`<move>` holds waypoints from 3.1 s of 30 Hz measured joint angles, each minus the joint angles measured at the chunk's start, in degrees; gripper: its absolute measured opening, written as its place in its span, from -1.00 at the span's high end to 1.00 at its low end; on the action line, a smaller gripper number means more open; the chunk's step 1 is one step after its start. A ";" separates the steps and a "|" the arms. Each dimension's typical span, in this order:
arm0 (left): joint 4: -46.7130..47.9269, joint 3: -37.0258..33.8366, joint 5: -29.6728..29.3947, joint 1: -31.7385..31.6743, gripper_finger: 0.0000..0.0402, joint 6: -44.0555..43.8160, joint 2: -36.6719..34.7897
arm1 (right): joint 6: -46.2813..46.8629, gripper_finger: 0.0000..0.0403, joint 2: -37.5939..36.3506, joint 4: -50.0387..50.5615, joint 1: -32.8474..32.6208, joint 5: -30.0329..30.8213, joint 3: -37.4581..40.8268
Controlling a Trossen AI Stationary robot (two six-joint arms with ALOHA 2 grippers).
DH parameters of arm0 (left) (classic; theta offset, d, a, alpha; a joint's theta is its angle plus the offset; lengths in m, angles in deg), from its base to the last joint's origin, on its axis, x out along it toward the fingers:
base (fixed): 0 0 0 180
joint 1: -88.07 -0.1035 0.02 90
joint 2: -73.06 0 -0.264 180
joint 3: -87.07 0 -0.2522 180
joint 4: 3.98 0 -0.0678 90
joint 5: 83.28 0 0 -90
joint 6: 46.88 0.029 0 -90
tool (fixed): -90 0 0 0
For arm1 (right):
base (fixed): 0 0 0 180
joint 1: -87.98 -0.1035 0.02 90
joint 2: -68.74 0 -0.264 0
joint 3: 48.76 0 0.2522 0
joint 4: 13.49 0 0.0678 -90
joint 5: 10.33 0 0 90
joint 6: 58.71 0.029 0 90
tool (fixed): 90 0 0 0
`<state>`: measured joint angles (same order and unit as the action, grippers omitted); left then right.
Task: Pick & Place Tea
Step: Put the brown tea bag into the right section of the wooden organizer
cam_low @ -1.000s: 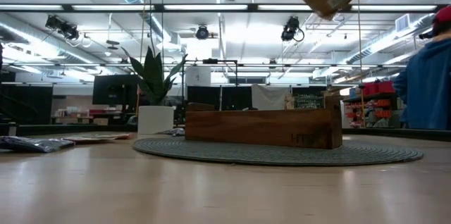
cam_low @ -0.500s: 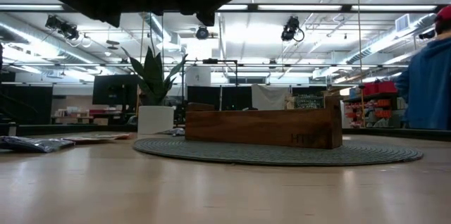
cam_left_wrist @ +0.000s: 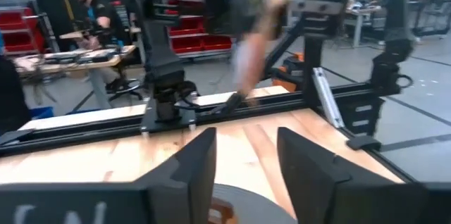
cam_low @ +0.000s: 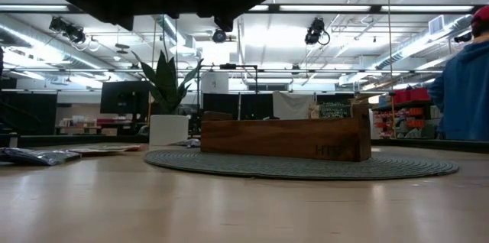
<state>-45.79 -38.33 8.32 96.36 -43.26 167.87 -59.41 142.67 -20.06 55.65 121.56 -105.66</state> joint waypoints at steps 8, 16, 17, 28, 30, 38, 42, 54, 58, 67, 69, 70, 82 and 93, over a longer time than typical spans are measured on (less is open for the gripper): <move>-0.84 0.00 -0.95 -1.44 0.07 -0.46 0.00 | -0.36 1.00 1.11 -1.26 2.65 -1.66 0.00; -1.42 0.00 -0.74 -1.44 0.13 -0.46 0.00 | -3.02 1.00 2.97 -5.19 5.53 -3.55 -0.01; -1.24 0.00 -0.75 -1.44 0.16 -0.47 0.00 | -3.18 1.00 2.97 -5.11 5.73 -3.91 -0.02; -1.57 0.02 -0.74 -2.51 0.70 -0.48 0.00 | -3.18 1.00 3.02 -5.23 6.83 -7.01 -0.02; -1.57 0.02 -0.72 -2.76 0.84 -0.81 0.00 | -3.18 1.00 3.02 -5.23 7.06 -7.01 -0.02; 0.71 0.11 -0.63 -3.06 0.98 -1.64 0.00 | -2.82 0.92 3.02 -3.49 7.29 -7.45 -0.02; 5.93 0.09 -0.92 -3.10 0.99 -1.75 0.00 | -2.57 0.77 2.95 -0.76 6.94 -7.57 -0.02; 20.22 0.07 -2.34 -4.06 0.99 -8.80 0.00 | 6.00 0.20 1.99 9.41 8.00 -9.98 -0.95; 21.57 0.07 -1.34 -4.45 0.99 -11.25 0.00 | 10.82 0.11 2.24 18.66 10.44 -13.80 -6.13; 23.22 0.66 0.04 -5.32 1.00 -12.43 0.00 | 12.29 0.15 2.85 28.02 15.58 -23.55 -11.65; 23.25 1.40 0.88 -5.39 1.00 -12.15 0.00 | 12.29 0.16 3.02 28.37 16.50 -24.01 -11.67; 23.30 1.74 1.10 -5.39 1.00 -12.00 0.00 | 12.27 0.16 3.04 28.49 16.92 -24.50 -11.67; 28.75 4.26 1.45 -5.57 1.00 -11.04 0.00 | 12.27 0.16 6.58 28.72 19.19 -26.55 -11.74; 28.88 4.26 1.45 -5.88 0.99 -10.69 0.00 | 13.00 0.30 7.52 28.54 20.74 -28.63 -11.74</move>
<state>-16.91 -34.07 9.77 90.48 -53.95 167.87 -46.41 150.19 8.48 76.39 92.93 -117.39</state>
